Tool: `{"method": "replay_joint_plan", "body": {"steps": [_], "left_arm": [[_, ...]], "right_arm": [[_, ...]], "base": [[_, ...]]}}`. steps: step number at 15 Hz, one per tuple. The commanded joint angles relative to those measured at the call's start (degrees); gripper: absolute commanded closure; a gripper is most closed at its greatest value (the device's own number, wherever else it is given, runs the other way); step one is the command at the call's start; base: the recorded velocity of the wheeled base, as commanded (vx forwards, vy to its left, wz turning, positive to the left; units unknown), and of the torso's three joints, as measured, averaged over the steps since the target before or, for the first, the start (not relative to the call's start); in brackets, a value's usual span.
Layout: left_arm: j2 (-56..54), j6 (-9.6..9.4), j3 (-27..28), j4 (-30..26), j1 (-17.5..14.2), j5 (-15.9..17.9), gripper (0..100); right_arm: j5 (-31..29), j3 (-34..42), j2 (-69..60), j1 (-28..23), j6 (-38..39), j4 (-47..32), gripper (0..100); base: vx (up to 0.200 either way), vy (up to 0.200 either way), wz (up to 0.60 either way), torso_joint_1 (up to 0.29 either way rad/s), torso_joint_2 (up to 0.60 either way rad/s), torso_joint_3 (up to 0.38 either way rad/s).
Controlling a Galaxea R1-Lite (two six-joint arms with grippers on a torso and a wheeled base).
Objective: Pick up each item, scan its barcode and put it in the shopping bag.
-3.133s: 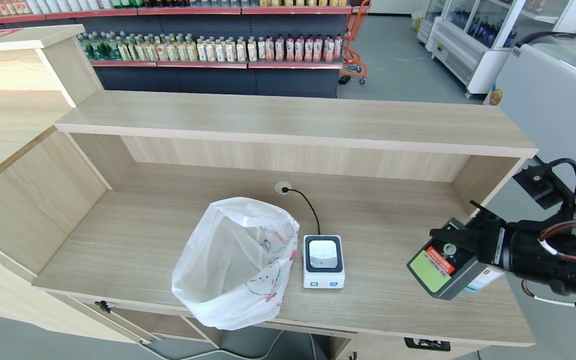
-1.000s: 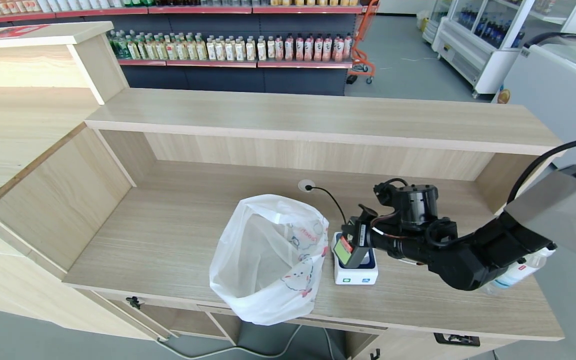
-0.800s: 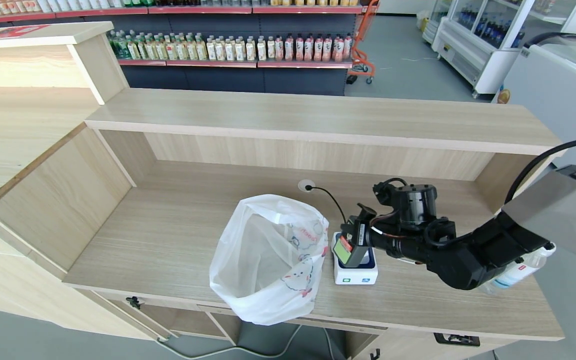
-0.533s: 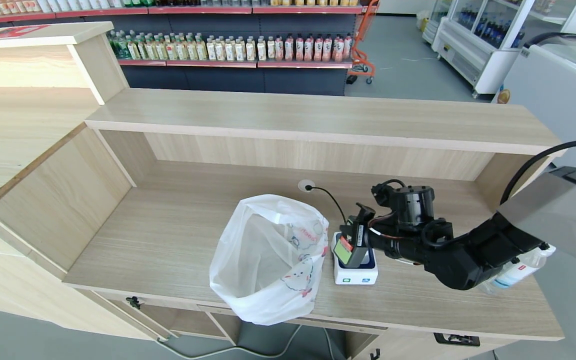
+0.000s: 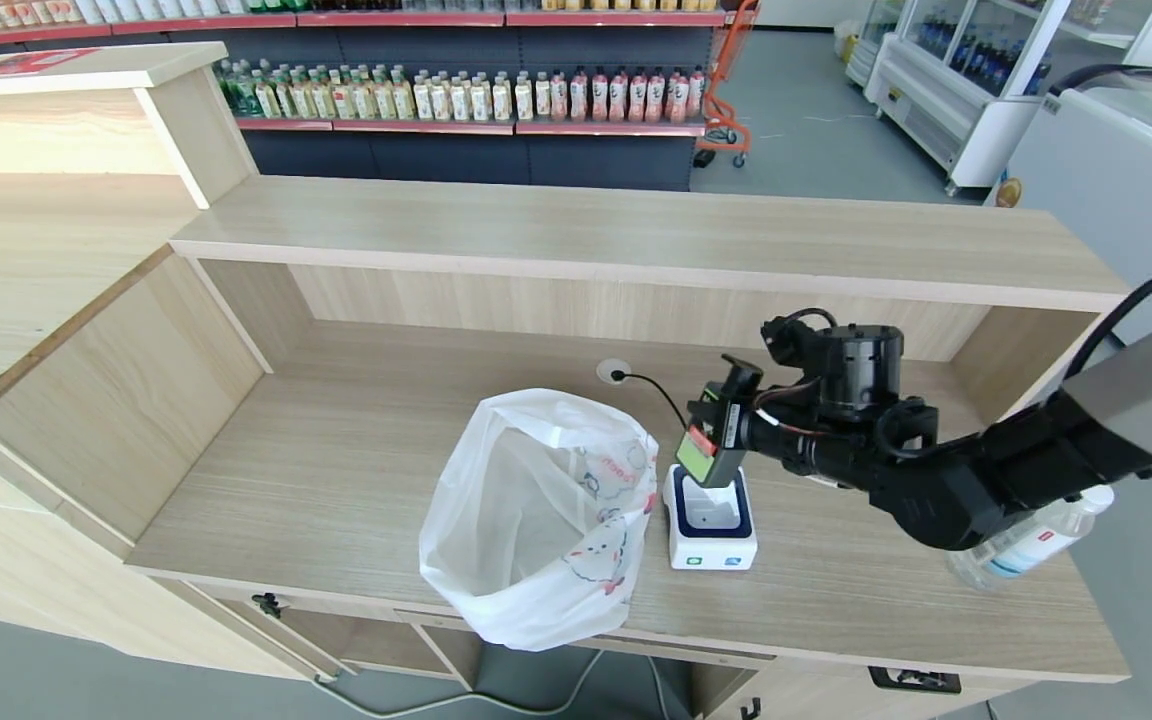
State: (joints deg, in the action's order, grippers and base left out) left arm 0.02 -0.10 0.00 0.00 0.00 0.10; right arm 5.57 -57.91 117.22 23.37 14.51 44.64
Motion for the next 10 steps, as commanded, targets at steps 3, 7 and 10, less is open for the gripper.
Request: {"method": "replay_joint_plan", "body": {"steps": [3,7,10], "left_arm": [[-0.02,0.10,0.00,0.00,0.00,-0.01,0],[-0.02,0.01,0.00,0.00,0.00,-0.01,0],[-0.02,-0.08,0.00,0.00,0.00,-0.01,0]], "right_arm": [[-1.18,-0.19,-13.34,-1.92,-8.79,-3.51,100],[-1.62,-0.01,-14.30,-1.75,-8.71,-6.59,100],[-1.62,0.07,-10.09,0.19,-8.88,-6.50,100]], "base": [[0.000,0.200,0.00,-0.006,0.00,-0.001],[0.000,0.200,0.00,0.004,0.00,0.004],[0.000,0.200,0.00,0.004,0.00,0.006]]}}
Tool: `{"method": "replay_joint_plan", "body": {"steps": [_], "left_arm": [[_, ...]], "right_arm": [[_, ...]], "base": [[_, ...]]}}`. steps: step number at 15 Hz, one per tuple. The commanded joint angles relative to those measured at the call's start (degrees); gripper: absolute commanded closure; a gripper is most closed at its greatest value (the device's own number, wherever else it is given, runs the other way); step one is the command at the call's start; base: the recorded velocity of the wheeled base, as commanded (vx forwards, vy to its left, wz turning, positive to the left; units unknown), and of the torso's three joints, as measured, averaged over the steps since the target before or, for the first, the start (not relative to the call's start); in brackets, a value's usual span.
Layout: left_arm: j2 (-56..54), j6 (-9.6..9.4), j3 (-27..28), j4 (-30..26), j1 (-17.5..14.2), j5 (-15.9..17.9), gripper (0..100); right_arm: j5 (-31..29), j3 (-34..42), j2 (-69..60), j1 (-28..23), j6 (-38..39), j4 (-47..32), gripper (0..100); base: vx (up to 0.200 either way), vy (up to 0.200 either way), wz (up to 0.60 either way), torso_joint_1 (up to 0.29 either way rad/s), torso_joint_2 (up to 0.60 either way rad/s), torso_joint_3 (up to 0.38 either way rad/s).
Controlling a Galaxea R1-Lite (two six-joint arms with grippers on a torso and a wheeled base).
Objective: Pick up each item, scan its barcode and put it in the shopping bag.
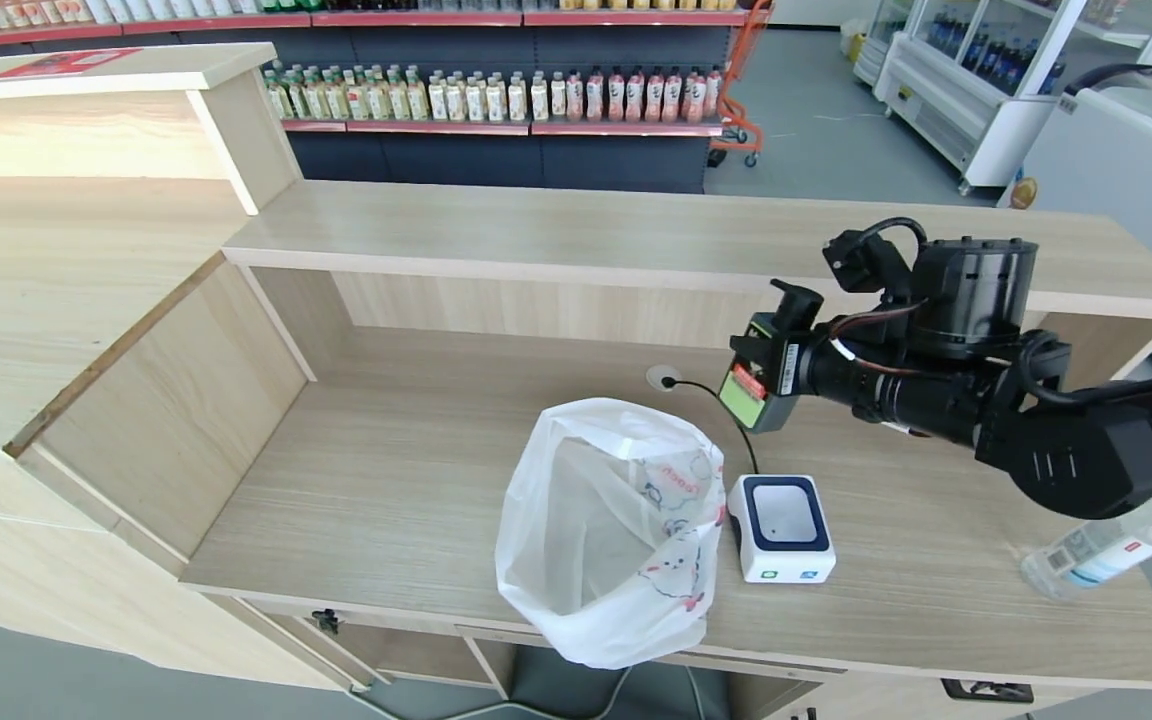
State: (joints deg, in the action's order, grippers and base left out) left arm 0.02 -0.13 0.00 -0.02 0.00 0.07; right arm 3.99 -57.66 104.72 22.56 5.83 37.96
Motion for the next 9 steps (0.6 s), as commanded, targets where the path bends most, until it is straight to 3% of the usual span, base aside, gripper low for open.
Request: {"method": "replay_joint_plan", "body": {"steps": [1,4,9], "left_arm": [[-0.02,-0.13,0.00,0.02,0.00,0.01,0],[-0.02,-0.22,0.00,0.11,0.00,0.01,0],[-0.02,-0.22,0.00,0.11,0.00,0.01,0]], "right_arm": [[0.06,-0.43,4.00,2.04,-0.20,0.36,100],[0.41,-3.51,11.65,6.26,-0.47,1.94,100],[0.58,-5.62,20.53,9.87,-8.38,2.20,100]], "base": [[0.000,0.200,0.00,0.017,0.00,0.002],[0.000,0.000,0.00,0.000,0.00,0.000],[0.000,0.000,0.00,0.000,0.00,0.000]]}}
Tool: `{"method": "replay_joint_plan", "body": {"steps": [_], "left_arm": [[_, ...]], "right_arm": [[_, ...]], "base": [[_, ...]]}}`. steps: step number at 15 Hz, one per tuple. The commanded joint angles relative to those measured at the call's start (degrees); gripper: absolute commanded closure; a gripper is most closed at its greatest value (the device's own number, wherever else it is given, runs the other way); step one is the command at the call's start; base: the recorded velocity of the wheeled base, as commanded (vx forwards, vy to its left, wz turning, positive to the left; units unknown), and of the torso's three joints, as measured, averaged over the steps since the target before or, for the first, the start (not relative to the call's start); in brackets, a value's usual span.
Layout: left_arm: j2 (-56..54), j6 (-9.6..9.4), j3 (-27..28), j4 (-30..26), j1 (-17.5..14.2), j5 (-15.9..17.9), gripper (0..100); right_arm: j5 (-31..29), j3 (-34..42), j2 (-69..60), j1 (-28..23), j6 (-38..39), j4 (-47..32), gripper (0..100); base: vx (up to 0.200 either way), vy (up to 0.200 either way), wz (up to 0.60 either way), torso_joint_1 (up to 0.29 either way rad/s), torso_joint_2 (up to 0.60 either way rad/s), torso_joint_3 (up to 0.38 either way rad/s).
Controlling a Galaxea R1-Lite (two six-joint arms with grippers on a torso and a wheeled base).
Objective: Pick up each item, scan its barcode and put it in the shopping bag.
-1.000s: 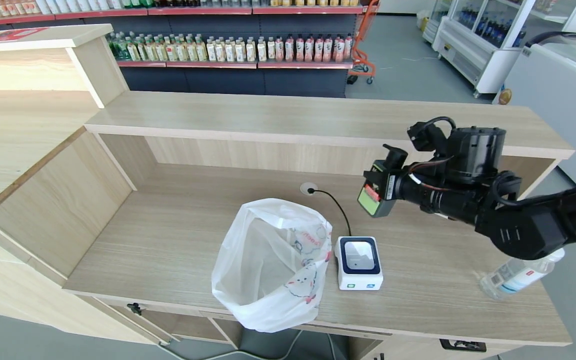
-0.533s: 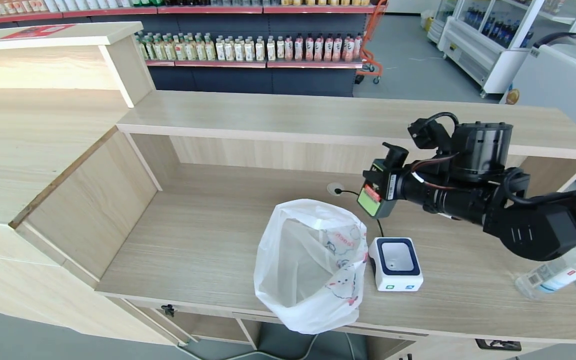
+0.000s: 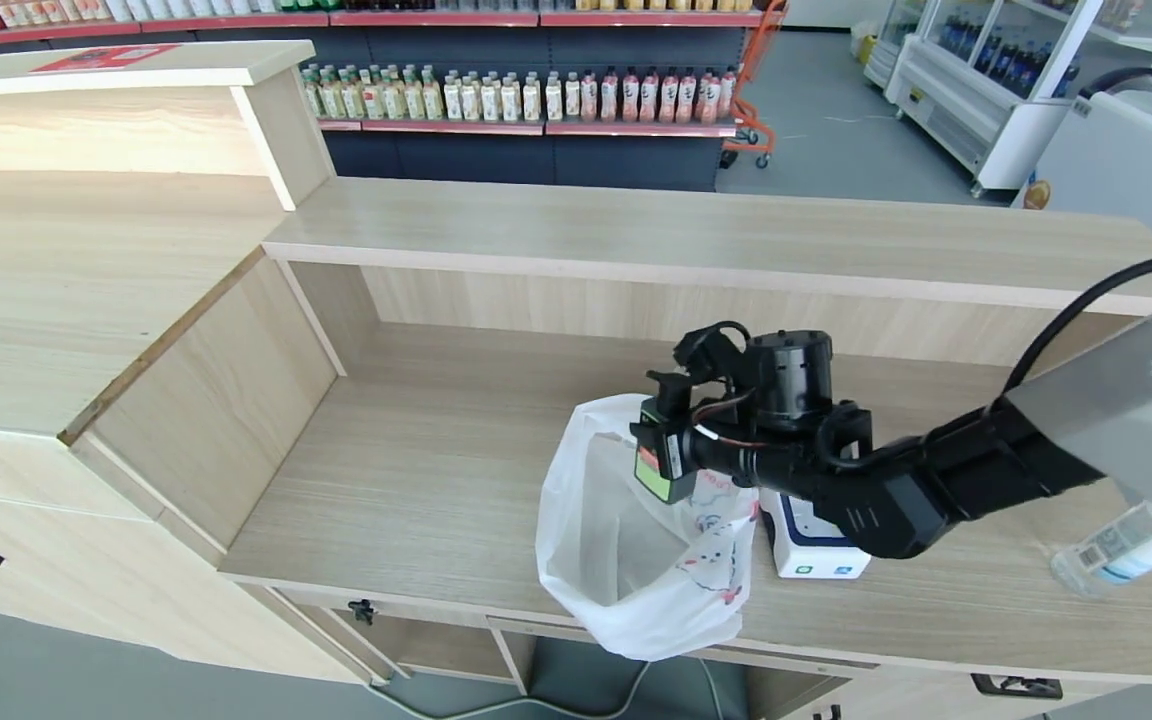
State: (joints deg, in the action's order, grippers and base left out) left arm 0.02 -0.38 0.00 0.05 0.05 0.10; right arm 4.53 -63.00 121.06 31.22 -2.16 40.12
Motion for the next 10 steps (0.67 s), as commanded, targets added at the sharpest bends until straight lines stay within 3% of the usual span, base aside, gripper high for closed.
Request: {"method": "replay_joint_plan", "body": {"steps": [1,10], "left_arm": [[-0.02,0.03,0.00,0.04,-0.05,-0.01,0],[-0.02,0.03,0.00,0.04,-0.05,-0.01,0]], "right_arm": [[-0.05,-0.10,5.23,1.65,-0.48,0.84,100],[-0.49,4.47,14.20,2.79,-11.20,12.88,100]], "base": [[0.000,0.000,0.00,0.000,0.00,0.000],[0.000,0.000,0.00,0.000,0.00,0.000]]}}
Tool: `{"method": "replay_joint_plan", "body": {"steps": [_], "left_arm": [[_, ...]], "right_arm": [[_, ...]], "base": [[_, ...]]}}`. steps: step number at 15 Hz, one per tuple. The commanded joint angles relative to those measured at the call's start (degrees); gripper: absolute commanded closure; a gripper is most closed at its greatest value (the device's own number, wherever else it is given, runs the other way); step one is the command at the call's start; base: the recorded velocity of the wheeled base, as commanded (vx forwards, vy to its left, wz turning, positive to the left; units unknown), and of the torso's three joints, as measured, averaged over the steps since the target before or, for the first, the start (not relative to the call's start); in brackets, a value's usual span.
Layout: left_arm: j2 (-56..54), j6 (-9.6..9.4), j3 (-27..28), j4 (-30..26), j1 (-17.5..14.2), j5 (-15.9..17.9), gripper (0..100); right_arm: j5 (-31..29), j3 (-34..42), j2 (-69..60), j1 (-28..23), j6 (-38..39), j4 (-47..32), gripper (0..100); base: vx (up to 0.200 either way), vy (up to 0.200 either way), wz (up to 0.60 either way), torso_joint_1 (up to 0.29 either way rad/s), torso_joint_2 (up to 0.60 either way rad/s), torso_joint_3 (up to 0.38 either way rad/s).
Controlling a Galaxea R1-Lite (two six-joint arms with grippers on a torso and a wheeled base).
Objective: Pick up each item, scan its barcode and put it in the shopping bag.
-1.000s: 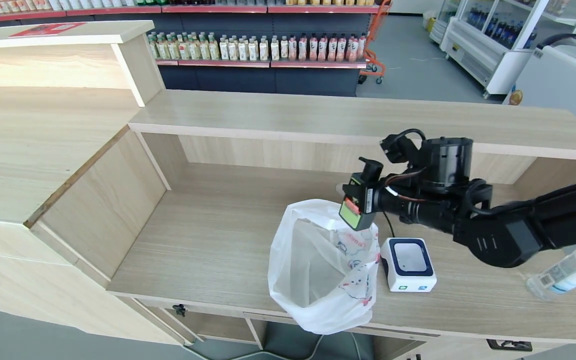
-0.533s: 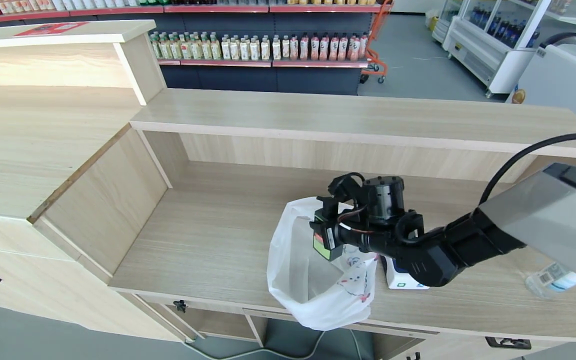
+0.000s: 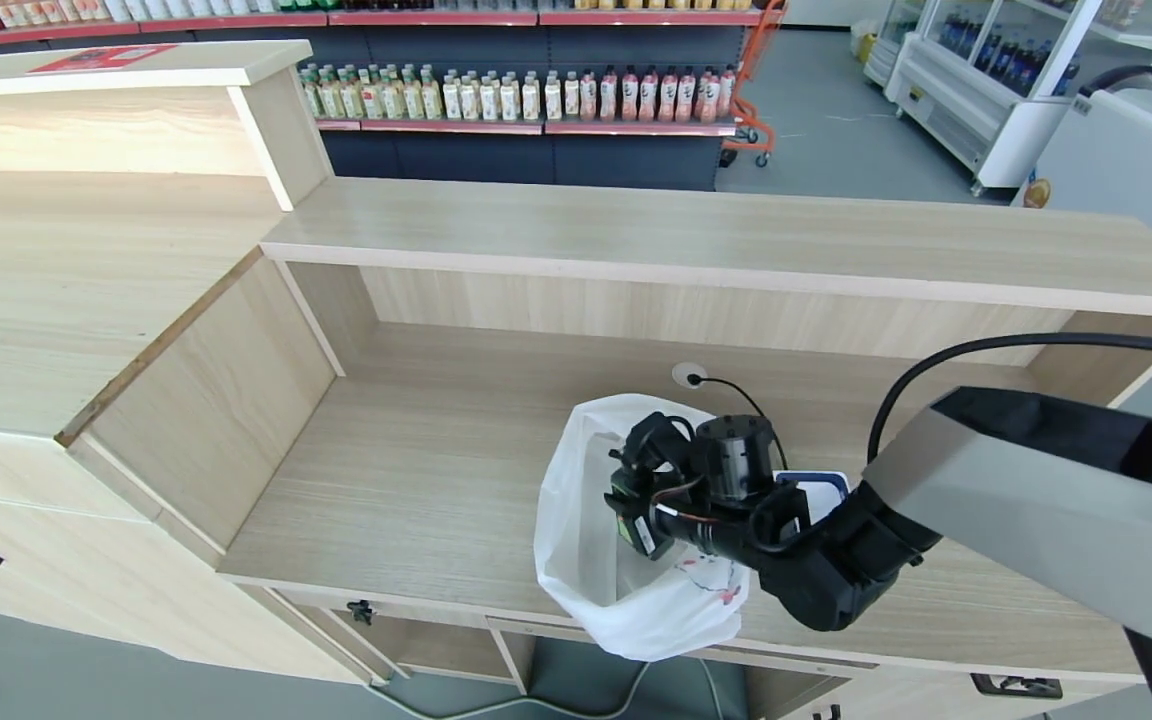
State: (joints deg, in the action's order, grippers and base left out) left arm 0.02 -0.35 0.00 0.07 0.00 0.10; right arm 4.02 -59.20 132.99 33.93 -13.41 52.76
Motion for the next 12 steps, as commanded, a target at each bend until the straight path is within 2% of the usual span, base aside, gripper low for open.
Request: {"method": "replay_joint_plan", "body": {"steps": [1,6,7,12], "left_arm": [[-0.02,0.00,0.00,0.01,0.00,-0.01,0],[-0.02,0.00,0.00,0.01,0.00,-0.01,0],[-0.02,0.00,0.00,0.01,0.00,-0.01,0],[-0.02,0.09,0.00,0.01,0.00,-0.01,0]], "right_arm": [[0.02,0.84,3.16,-0.35,-2.50,0.41,100],[0.02,0.40,6.41,0.26,-4.34,3.66,100],[0.02,0.40,6.41,0.35,-4.43,3.66,0],[0.28,-1.01,5.26,0.53,-3.99,5.07,0]], "base": [[0.000,0.000,0.00,0.000,0.00,0.000],[0.000,0.000,0.00,0.000,0.00,0.000],[0.000,0.000,0.00,0.000,0.00,0.000],[0.000,0.000,0.00,0.000,0.00,0.000]]}}
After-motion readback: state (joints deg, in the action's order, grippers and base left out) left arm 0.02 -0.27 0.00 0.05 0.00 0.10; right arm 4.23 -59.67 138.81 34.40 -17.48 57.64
